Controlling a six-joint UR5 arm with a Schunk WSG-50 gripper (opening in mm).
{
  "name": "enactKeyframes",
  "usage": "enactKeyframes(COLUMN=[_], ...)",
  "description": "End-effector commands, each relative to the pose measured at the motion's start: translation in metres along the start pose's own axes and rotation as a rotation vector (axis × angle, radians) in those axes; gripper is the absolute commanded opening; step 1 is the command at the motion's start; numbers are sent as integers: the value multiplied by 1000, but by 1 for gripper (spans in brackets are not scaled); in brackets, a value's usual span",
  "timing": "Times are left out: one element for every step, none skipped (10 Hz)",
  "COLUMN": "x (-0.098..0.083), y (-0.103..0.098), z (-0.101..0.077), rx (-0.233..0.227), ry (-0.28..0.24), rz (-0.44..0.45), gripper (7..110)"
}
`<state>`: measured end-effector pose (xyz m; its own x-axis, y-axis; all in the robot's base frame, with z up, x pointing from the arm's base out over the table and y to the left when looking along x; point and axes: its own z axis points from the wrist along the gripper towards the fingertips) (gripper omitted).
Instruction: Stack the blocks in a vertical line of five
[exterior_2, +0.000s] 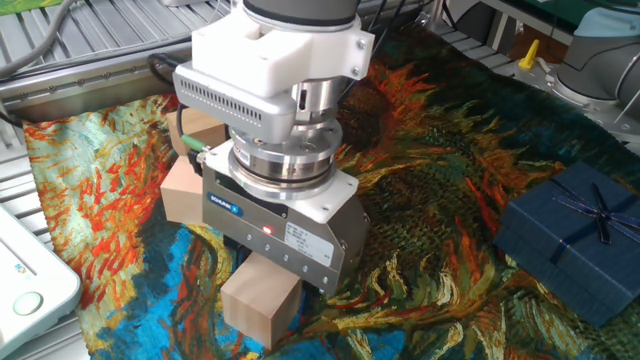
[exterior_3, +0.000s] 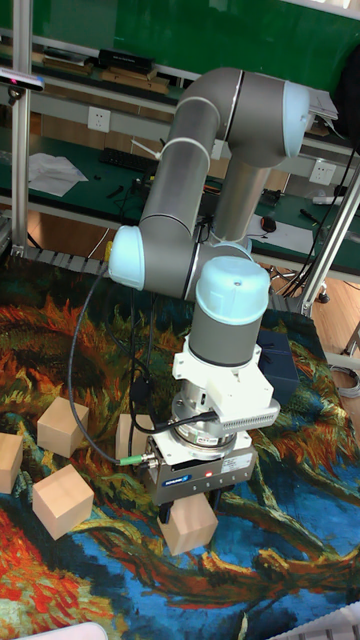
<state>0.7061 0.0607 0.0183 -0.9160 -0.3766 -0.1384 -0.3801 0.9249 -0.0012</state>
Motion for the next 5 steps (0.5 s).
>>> enactKeyframes(x=[-1,-7,-12,-15,-17], y=[0,2,5,4,1], z=[-2,-4,-5,-5,-5], rx=[-5,-11,-19,-18,-6], ry=[-5,-24,-40,-55,-61], rz=[24,30,34,33,37], gripper=[66,66,44,44,44])
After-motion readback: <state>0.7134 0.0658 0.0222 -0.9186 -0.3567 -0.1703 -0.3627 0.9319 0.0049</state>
